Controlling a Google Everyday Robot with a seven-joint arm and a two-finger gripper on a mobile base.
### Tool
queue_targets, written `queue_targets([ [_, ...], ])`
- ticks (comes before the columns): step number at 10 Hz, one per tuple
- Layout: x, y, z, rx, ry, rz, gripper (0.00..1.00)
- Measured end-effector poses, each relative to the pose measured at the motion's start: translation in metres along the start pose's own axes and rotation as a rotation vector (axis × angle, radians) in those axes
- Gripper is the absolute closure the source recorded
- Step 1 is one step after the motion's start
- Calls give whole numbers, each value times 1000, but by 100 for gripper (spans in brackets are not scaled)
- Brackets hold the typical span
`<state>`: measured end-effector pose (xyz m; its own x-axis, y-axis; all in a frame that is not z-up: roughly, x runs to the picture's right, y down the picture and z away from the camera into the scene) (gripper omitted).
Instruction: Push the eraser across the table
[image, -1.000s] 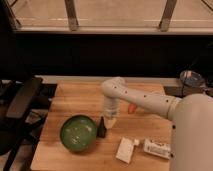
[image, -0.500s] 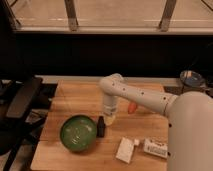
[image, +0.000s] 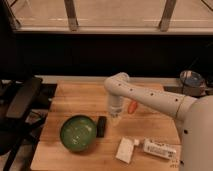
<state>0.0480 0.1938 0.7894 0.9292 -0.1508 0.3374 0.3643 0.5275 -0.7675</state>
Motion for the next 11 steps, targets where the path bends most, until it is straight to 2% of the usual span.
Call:
queue_targets([
  [2,-3,-4,14,-37,0,-15,100],
  [4,-8,-12,45,-92,-1,-39,100],
  [6,-10,-14,61,-129,-7,-53,100],
  [11,-13,-15,62,-132,-11,-62,100],
])
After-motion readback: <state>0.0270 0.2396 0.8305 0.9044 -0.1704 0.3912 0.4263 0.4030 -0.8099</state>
